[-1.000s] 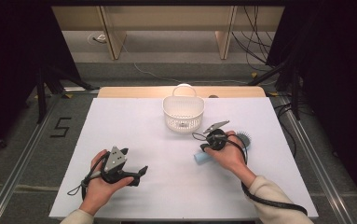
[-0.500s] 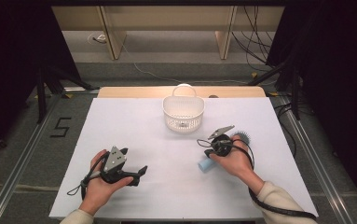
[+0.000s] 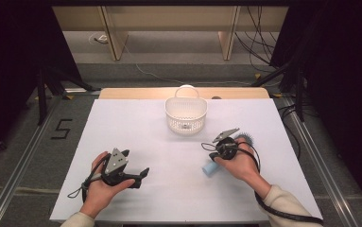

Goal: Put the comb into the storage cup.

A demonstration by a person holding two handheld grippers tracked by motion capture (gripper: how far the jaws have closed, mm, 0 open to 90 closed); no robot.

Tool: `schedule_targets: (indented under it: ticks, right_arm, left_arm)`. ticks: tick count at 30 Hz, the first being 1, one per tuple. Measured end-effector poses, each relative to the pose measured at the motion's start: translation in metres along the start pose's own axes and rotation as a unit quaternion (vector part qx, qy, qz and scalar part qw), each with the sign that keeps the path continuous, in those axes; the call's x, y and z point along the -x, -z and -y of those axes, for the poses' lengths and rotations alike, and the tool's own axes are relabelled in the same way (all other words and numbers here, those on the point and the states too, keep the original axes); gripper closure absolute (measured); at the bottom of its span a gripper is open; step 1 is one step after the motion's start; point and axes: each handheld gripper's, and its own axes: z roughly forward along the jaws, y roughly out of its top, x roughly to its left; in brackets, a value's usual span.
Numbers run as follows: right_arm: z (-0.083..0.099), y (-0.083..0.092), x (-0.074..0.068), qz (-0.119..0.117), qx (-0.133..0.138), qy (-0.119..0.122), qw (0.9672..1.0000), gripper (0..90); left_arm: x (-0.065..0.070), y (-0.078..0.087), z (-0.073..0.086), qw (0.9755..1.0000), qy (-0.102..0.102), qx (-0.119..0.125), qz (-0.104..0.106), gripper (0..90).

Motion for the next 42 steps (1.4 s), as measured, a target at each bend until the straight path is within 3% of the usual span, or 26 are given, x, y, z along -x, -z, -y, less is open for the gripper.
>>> schedule_targets:
  ticks: [25, 33, 42]
  right_arm:
    - [0.027, 0.026, 0.003, -0.012, -0.040, -0.004, 0.9991, 90.0]
    - [0.042, 0.040, 0.008, -0.002, -0.066, -0.005, 0.9978, 90.0]
    - [0.067, 0.059, 0.025, 0.020, -0.076, -0.034, 0.9963, 90.0]
  left_arm:
    - [0.000, 0.000, 0.000, 1.0000, 0.000, 0.000, -0.002, 3.0]
    - [0.000, 0.000, 0.000, 1.0000, 0.001, 0.000, -0.001, 3.0]
    - [0.000, 0.000, 0.000, 1.0000, 0.001, 0.000, -0.002, 3.0]
